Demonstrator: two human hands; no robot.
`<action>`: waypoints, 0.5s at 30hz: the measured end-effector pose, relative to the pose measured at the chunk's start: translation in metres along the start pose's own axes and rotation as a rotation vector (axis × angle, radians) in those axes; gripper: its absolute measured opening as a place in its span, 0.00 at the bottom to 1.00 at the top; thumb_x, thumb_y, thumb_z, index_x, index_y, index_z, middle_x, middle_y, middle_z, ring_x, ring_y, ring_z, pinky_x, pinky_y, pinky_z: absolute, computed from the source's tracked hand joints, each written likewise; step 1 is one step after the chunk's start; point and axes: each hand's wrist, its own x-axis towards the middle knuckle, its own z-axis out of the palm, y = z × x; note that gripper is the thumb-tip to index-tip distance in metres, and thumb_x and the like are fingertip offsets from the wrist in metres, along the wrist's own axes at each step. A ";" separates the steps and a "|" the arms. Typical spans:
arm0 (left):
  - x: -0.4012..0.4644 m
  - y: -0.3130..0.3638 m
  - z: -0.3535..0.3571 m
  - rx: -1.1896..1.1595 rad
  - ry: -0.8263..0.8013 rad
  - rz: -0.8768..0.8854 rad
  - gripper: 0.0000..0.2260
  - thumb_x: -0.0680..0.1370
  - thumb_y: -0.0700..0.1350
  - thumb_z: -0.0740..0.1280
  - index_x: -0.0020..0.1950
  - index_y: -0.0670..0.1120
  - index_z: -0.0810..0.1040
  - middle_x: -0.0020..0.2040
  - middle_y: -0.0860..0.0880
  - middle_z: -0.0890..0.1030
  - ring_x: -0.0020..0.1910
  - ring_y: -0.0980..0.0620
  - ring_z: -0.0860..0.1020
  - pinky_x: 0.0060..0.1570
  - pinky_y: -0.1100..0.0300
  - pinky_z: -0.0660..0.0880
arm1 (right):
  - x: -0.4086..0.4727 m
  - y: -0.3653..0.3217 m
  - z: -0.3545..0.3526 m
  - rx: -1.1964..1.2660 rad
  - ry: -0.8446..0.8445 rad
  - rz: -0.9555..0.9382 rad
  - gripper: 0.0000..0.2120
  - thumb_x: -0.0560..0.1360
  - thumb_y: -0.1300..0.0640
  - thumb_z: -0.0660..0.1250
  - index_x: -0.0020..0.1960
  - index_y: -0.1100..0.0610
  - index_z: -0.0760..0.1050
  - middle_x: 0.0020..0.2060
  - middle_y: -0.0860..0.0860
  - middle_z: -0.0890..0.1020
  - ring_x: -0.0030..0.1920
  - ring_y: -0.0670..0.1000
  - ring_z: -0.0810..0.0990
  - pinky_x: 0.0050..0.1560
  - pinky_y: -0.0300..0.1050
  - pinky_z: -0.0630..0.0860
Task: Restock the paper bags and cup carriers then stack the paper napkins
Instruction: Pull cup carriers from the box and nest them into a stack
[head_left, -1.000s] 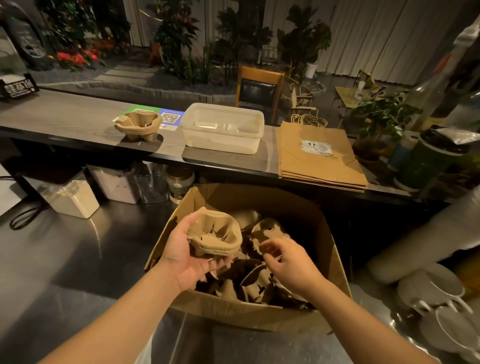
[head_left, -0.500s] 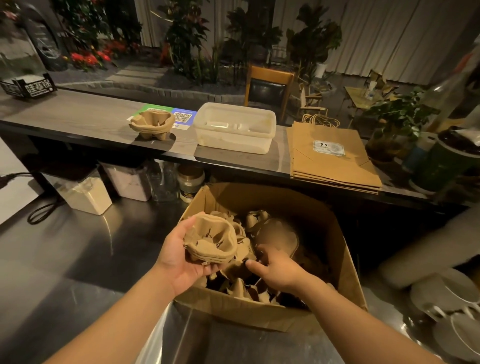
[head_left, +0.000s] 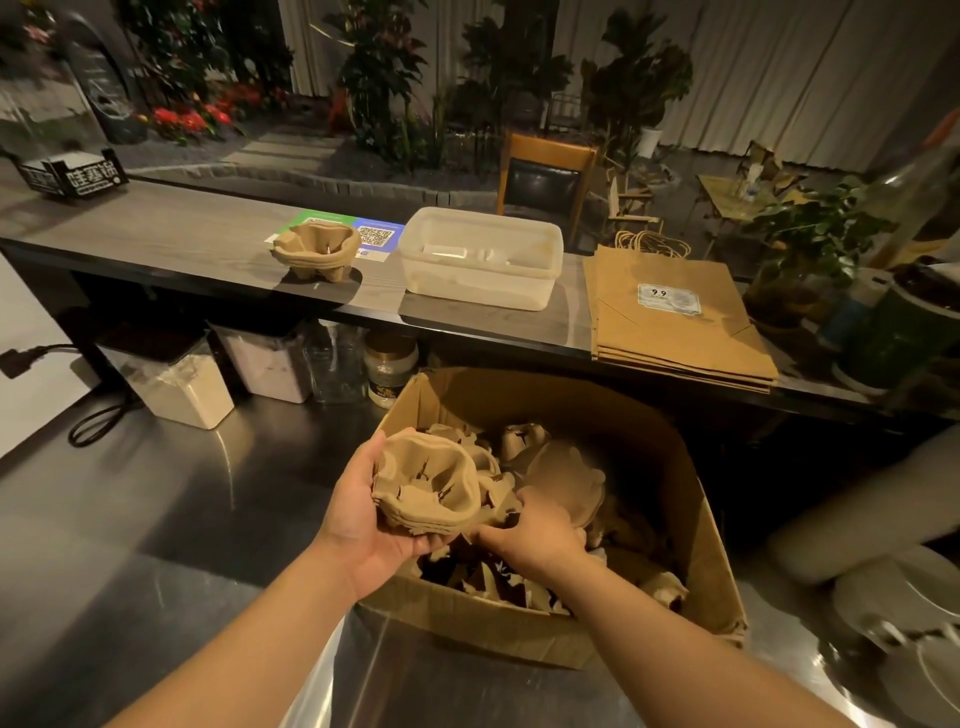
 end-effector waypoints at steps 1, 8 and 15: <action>0.001 0.000 -0.001 -0.004 -0.002 -0.001 0.23 0.80 0.65 0.62 0.62 0.50 0.85 0.59 0.37 0.85 0.62 0.31 0.79 0.60 0.36 0.77 | -0.001 0.002 -0.004 0.093 -0.020 0.003 0.44 0.69 0.32 0.73 0.77 0.50 0.63 0.68 0.50 0.76 0.65 0.54 0.77 0.67 0.59 0.75; 0.000 -0.003 0.000 0.066 -0.013 0.036 0.19 0.81 0.63 0.62 0.65 0.55 0.83 0.62 0.40 0.84 0.63 0.32 0.80 0.63 0.30 0.74 | -0.021 0.023 -0.043 0.872 -0.100 0.050 0.33 0.70 0.38 0.72 0.68 0.58 0.74 0.64 0.60 0.79 0.60 0.57 0.79 0.64 0.54 0.76; -0.003 -0.007 0.013 0.292 -0.049 0.038 0.16 0.80 0.60 0.65 0.64 0.58 0.83 0.62 0.44 0.85 0.62 0.36 0.81 0.62 0.31 0.75 | -0.044 0.030 -0.068 1.571 -0.411 0.086 0.28 0.79 0.43 0.57 0.67 0.62 0.78 0.62 0.68 0.80 0.59 0.69 0.81 0.57 0.65 0.80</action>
